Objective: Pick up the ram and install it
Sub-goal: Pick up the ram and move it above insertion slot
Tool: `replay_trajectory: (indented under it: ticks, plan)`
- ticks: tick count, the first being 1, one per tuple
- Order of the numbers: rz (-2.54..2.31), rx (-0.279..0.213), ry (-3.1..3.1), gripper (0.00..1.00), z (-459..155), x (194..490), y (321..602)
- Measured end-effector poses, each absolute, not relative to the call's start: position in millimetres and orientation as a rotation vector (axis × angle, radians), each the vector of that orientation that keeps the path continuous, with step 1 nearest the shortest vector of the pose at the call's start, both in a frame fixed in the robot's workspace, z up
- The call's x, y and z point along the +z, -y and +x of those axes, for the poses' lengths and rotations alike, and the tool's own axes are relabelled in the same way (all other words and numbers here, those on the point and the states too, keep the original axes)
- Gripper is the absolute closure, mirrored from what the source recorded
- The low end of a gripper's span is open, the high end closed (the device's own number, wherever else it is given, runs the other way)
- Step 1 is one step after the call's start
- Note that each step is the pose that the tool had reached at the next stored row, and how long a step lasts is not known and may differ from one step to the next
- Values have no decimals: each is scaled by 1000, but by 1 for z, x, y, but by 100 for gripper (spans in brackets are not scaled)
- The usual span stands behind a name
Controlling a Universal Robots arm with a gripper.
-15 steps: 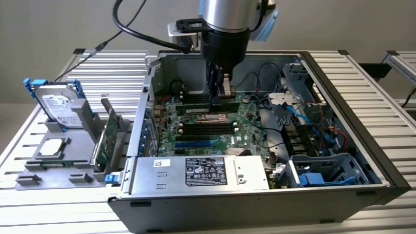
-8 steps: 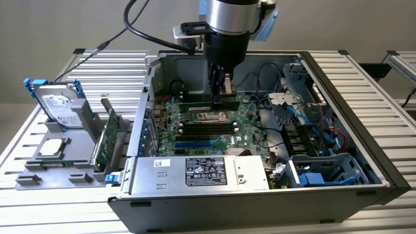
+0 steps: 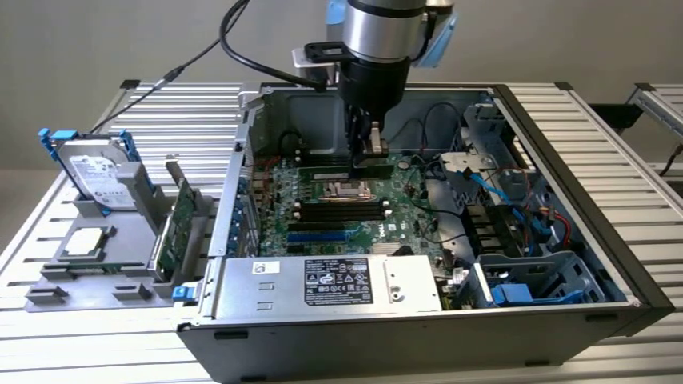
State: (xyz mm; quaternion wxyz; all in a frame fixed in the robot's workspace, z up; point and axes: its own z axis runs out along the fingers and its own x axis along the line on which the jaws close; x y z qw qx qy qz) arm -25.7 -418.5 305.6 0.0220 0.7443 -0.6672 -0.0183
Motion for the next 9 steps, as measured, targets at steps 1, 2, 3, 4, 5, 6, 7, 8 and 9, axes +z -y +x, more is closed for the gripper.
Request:
replay_trajectory:
  ticks: [1, 2, 3, 4, 5, 6, 7, 8, 9]
  plan:
    - [2305, -58, 2068, 86, -25, 304, 416]
    - [2303, -59, 2069, 86, -24, 302, 414]
    - [2302, -59, 2070, 86, -24, 300, 413]
    - [2300, -60, 2071, 86, -23, 299, 411]
    - [2299, -60, 2072, 86, -23, 297, 409]
    - [2297, -61, 2072, 86, -23, 296, 407]
    - [2295, -61, 2074, 86, -22, 294, 405]
    - [2294, -61, 2076, 86, -22, 293, 404]
    - [2292, -61, 2077, 86, -22, 293, 402]
